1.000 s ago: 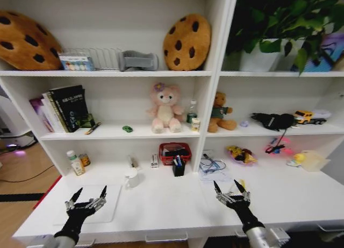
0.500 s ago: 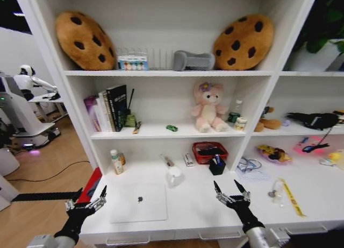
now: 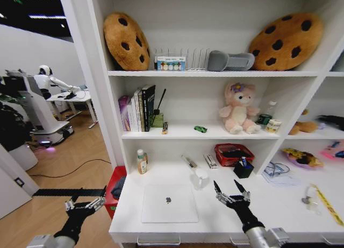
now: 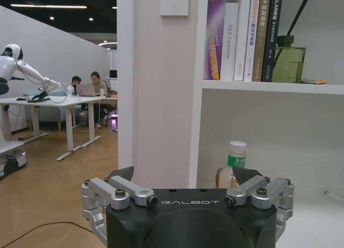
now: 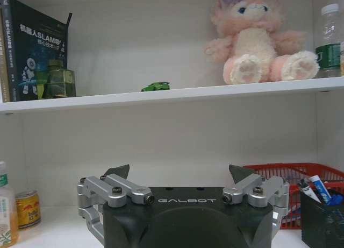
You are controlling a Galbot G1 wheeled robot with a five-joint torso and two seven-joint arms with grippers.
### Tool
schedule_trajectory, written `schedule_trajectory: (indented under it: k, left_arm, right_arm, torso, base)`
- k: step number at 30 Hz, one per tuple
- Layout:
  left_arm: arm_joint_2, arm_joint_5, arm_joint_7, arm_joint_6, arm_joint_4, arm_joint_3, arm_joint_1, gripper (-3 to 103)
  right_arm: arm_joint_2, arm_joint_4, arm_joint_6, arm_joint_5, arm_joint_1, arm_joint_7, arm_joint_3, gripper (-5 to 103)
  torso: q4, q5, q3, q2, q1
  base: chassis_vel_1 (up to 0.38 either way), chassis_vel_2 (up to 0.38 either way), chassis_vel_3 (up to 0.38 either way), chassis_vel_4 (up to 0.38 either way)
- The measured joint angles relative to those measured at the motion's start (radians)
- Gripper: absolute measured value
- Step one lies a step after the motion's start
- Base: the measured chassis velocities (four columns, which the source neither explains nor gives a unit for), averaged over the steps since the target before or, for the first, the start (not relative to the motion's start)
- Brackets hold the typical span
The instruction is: Organize the objects on the table.
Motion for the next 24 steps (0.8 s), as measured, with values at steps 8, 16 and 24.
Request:
schedule_trajectory:
  k: [8,16,24]
  left_arm:
    - [0.000,0.000,0.000,0.000,0.000,0.000,0.000,100]
    - [0.000,0.000,0.000,0.000,0.000,0.000,0.000,100]
    - [0.000,0.000,0.000,0.000,0.000,0.000,0.000,100]
  right_arm:
    - [0.000,0.000,0.000,0.000,0.000,0.000,0.000,100]
    - [0.000,0.000,0.000,0.000,0.000,0.000,0.000,100]
    - [0.000,0.000,0.000,0.000,0.000,0.000,0.000,100]
  torso:
    - [0.0005,-0.0009,0.000,0.000,0.000]
    - [0.0005,-0.0006,0.000,0.000,0.000]
    - [0.0005,-0.0007,0.000,0.000,0.000]
  base:
    - [-0.017,-0.019,0.011,0.007]
    - [0.000,0.000,0.000,0.000]
    - [0.000,0.000,0.000,0.000]
